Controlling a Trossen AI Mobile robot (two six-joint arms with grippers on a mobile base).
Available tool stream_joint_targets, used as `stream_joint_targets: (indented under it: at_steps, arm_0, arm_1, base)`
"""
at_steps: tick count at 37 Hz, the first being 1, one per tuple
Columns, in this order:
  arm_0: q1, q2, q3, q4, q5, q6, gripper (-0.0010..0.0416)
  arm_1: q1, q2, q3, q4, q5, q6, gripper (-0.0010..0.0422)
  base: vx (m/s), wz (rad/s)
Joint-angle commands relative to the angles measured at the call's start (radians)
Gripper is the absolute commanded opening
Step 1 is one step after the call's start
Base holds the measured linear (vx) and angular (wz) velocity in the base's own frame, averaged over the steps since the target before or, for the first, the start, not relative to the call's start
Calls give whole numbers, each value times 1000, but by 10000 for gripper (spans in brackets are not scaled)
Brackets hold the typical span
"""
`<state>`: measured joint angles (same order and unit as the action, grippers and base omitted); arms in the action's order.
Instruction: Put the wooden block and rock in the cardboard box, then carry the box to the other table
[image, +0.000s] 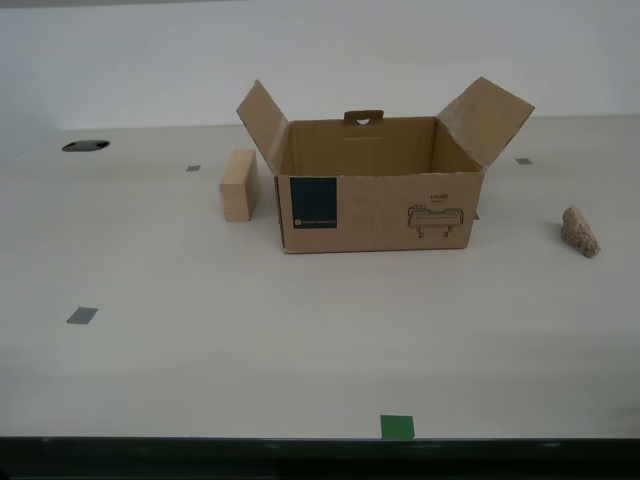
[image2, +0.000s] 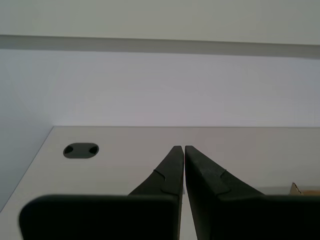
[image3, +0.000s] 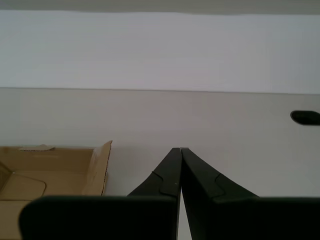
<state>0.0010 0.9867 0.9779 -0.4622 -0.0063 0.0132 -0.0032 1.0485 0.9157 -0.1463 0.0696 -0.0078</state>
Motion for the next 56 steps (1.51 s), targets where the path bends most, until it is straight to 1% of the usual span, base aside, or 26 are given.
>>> stream_joint_targets:
  at_steps: [1, 4, 8, 10, 13, 16, 19, 26, 29, 34, 46, 56]
  arm_0:
    - [1, -1, 27, -72, 0, 14, -1]
    - [2, -1, 45, -126, 0, 19, -1]
    - [5, -1, 70, -185, -1, 40, -1]
    - [6, -1, 85, -215, 0, 40, -1]
    - [6, -1, 112, -268, -1, 40, -1]
    - [7, -1, 137, -314, -1, 43, -1]
    - [7, -1, 163, -364, -1, 45, -1]
    - [7, -1, 213, -467, -1, 50, -1]
    - [7, -1, 228, -511, -1, 50, -1]
    - [8, -1, 237, -551, -1, 53, -1]
    - [8, -1, 235, -647, -2, 59, -1]
    - [8, 1, 237, -704, -11, 66, -1]
  arm_1:
    - [0, 0, 53, -87, 3, -9, -1]
    - [0, 0, 92, -144, 3, -11, -1]
    - [-5, 0, 135, -207, 9, -11, -1]
    - [-5, 2, 154, -236, 31, -22, -1]
    - [-5, 14, 182, -269, 81, -62, -1]
    - [-6, 23, 202, -293, 100, -84, -1]
    - [-15, 37, 224, -319, 101, -95, -1]
    - [-47, 116, 299, -429, 101, -96, -1]
    - [-74, 153, 333, -476, 101, -89, -1]
    - [-126, 218, 383, -520, 101, -77, -1]
    - [-244, 357, 457, -563, 100, -74, -1]
    - [-303, 464, 477, -572, 100, -74, 0]
  base:
    - [0, 0]
    - [0, 0]
    - [0, 0]
    - [0, 0]
    - [0, 0]
    - [0, 0]
    - [0, 0]
    - [0, 0]
    - [0, 0]
    - [0, 0]
    - [0, 0]
    - [0, 0]
